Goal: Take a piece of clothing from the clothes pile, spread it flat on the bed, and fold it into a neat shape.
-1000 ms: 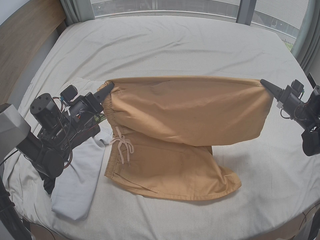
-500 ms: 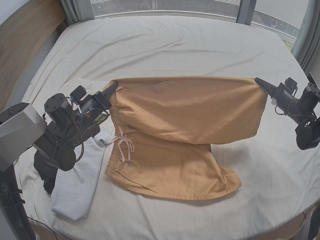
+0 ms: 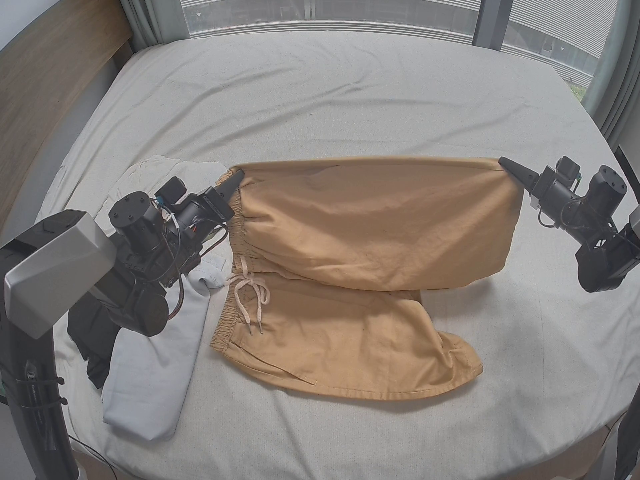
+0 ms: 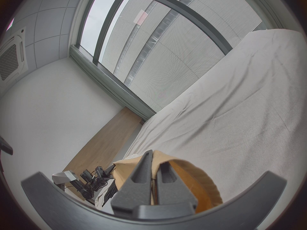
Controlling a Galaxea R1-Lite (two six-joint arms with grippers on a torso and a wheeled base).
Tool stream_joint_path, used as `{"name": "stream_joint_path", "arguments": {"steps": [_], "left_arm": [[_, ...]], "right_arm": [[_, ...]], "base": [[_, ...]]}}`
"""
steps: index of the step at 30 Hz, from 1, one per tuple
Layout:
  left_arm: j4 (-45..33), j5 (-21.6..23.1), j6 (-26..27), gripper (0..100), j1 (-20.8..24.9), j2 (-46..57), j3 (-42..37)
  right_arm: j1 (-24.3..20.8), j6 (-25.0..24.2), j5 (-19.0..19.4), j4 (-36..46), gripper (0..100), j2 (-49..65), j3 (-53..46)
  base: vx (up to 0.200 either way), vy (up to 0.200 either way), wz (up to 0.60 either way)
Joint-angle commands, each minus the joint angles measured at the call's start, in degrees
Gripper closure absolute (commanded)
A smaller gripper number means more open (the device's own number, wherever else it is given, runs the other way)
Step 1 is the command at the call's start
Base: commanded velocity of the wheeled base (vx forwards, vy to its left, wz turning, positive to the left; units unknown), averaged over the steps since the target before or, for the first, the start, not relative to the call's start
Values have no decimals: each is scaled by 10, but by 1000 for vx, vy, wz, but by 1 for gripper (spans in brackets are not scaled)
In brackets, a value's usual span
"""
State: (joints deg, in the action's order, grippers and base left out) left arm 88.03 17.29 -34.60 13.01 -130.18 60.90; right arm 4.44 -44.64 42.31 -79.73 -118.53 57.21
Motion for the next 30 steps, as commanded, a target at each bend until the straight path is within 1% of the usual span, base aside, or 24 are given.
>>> {"name": "stream_joint_path", "arguments": {"steps": [1, 4, 5, 9, 10, 12, 14, 17, 20, 28, 30], "left_arm": [[-14, -1, 0, 100, 0, -25, 31], [-25, -1, -2, 100, -1, -27, 43], [-36, 0, -3, 0, -4, -28, 53], [-60, 2, -5, 0, -8, -37, 81], [-64, 2, -5, 0, -9, -39, 89], [-73, 1, -6, 0, -11, -44, 103], [-108, -10, -9, 0, -19, -56, 147], [-137, -47, -24, 0, -25, -60, 178], [-141, -59, -29, 0, -25, -60, 172], [-143, -60, -29, 0, -27, -54, 145], [-138, -59, -29, 0, -27, -31, 111]], "right_arm": [[0, 0, 0, -1, 100, -23, 13], [1, 0, 0, -2, 100, -29, 19], [2, -1, 0, -3, 100, -34, 23], [2, -1, -1, -3, 100, -45, 37], [2, -2, -2, -3, 0, -48, 40], [1, -3, -6, -2, 0, -54, 54], [0, -3, -18, -2, 0, -77, 84], [0, -3, -20, -2, 0, -81, 86], [0, -3, -21, -10, 0, -74, 66], [0, -2, -21, -33, 0, -40, 9], [0, -2, -21, -39, 0, -19, -25]], "base": [[0, 0, 0], [0, 0, 0], [0, 0, 0], [0, 0, 0], [0, 0, 0], [0, 0, 0], [0, 0, 0], [0, 0, 0], [0, 0, 0], [0, 0, 0], [0, 0, 0]]}}
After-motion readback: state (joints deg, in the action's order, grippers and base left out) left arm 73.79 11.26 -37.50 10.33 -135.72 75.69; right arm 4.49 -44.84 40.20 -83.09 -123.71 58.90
